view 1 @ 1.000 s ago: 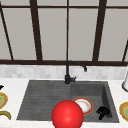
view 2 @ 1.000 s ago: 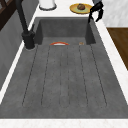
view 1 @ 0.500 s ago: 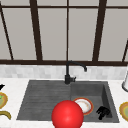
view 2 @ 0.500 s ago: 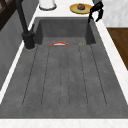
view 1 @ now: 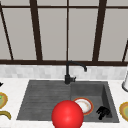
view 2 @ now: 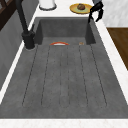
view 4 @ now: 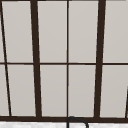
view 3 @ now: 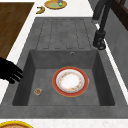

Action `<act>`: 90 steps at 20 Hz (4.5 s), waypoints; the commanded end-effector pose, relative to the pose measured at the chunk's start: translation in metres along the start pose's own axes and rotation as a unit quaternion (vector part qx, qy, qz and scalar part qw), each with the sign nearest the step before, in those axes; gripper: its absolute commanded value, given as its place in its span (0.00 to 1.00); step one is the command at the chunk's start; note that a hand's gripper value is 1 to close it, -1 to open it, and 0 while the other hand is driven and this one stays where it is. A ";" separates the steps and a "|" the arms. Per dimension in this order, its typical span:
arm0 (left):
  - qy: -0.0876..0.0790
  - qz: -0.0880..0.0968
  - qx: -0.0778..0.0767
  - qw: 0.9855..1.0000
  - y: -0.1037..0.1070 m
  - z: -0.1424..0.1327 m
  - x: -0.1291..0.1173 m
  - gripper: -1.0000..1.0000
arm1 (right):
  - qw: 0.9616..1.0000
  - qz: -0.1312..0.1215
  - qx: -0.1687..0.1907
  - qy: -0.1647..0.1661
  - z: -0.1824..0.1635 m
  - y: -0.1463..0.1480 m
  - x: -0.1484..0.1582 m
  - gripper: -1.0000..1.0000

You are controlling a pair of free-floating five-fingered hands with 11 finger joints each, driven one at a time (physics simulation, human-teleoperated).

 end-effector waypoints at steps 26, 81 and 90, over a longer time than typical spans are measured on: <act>-0.039 0.028 -0.022 0.999 -0.054 -0.079 0.143 0.00 | 1.000 0.000 0.000 0.000 0.000 0.000 0.000 0.50; -0.076 0.137 -0.002 0.988 -0.219 -0.032 -0.050 1.00 | 1.000 0.000 0.000 0.000 0.000 0.000 0.000 0.50; -0.189 0.052 0.012 0.981 -0.197 -0.016 -0.010 1.00 | 1.000 0.000 0.000 0.000 0.000 0.000 0.000 0.50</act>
